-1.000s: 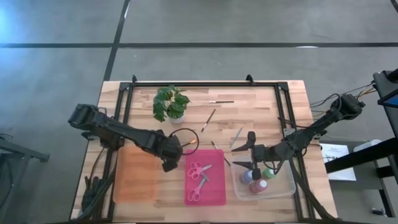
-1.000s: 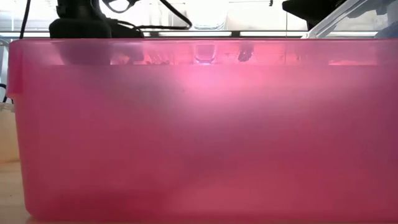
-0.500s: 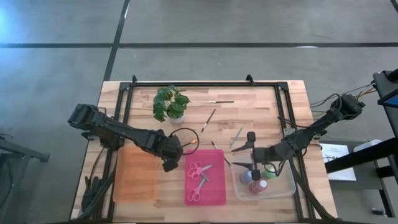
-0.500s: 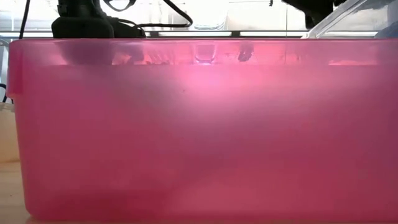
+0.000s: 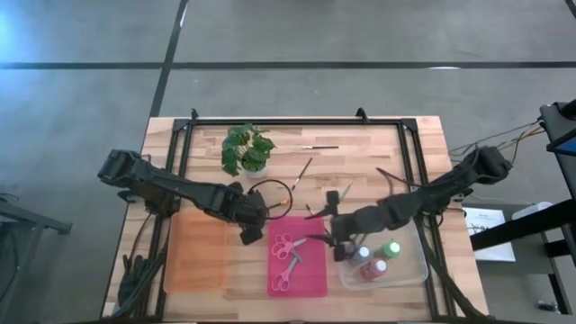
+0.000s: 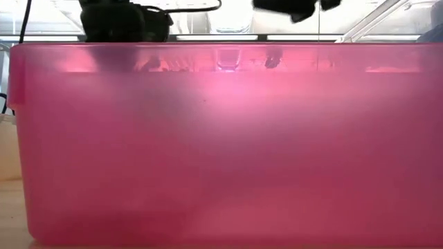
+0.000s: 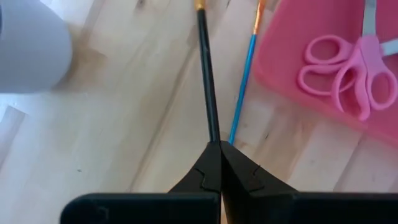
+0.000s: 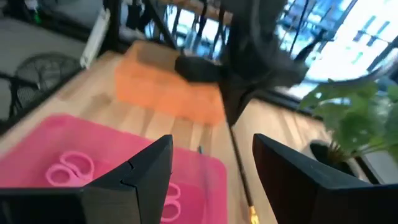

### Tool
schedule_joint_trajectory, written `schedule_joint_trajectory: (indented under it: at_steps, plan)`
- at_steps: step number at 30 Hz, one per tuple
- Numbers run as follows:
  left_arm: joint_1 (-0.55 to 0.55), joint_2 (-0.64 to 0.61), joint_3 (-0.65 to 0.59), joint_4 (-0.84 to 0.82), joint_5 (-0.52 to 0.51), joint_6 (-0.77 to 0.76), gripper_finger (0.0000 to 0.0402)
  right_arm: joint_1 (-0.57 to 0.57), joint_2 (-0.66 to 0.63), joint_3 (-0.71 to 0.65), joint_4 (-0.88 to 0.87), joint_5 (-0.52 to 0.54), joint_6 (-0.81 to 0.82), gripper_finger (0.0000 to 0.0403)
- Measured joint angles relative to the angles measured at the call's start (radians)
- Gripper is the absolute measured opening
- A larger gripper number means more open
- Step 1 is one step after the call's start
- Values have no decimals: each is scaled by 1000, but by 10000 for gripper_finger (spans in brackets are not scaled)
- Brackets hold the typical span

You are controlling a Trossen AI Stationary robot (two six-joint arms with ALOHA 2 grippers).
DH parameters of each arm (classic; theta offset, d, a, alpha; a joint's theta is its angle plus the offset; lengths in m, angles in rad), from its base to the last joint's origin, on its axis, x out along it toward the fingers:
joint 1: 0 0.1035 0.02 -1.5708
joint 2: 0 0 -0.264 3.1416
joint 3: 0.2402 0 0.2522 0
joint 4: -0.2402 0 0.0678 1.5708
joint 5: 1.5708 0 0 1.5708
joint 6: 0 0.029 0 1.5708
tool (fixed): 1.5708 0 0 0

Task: Pick & Place Paint Supplies
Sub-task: Put the black paintbrush into the orange bin

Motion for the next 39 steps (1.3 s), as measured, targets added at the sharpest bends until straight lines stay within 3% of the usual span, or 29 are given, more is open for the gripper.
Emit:
schedule_joint_trajectory:
  at_steps: [9, 14, 23, 32, 39]
  plan:
    - [0, 0, 7, -4, -1, 5, 0, -80, 213, 147, -14, -53, 11, 219]
    - [0, 0, 7, -4, -4, 11, 0, -83, 250, 195, -45, -63, 4, 219]
    - [37, 0, 11, 90, -19, 164, 9, -55, 172, 152, -72, -63, 66, 219]
    - [181, 0, 16, 205, 15, 371, 68, -54, 36, 7, -67, -53, 121, 219]
    - [302, 15, 103, 226, 23, 481, 78, -47, -129, -125, -42, -54, 126, 219]
